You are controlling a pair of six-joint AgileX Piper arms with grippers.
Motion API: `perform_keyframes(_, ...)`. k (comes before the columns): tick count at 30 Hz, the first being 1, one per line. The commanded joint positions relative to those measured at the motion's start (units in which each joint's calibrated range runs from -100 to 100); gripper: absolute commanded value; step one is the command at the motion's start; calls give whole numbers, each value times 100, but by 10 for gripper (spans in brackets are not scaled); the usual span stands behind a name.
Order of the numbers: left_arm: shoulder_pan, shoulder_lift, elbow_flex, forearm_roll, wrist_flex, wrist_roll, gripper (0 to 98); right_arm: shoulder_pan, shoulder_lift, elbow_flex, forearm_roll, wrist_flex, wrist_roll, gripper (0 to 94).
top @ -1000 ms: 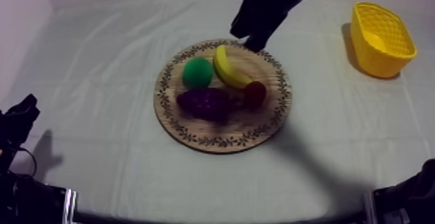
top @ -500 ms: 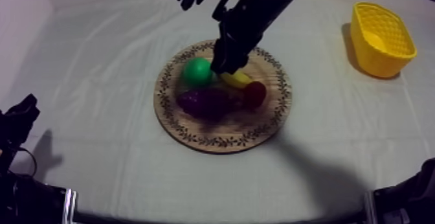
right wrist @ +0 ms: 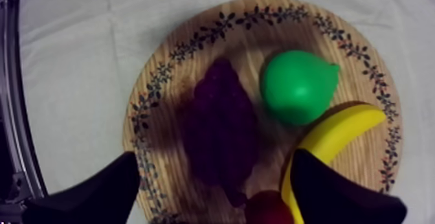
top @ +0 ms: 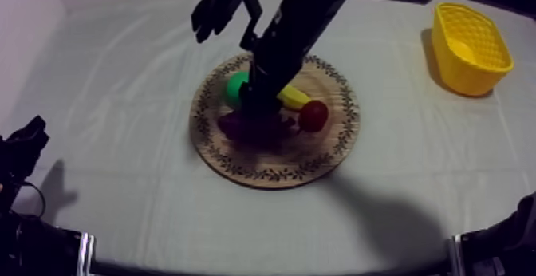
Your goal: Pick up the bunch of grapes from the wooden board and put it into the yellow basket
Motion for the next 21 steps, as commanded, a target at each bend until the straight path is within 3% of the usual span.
perform_keyframes(1, -3, 5, 0, 1, -1, 1, 1, -6, 189, -74, 9, -26, -19, 847)
perform_keyframes(16, -3, 5, 0, 1, -1, 1, 1, -70, 1415, -320, 127, -391, -114, 848)
perform_keyframes(21, -3, 5, 0, 1, -1, 1, 1, -90, 1677, -384, 159, -471, -127, 803)
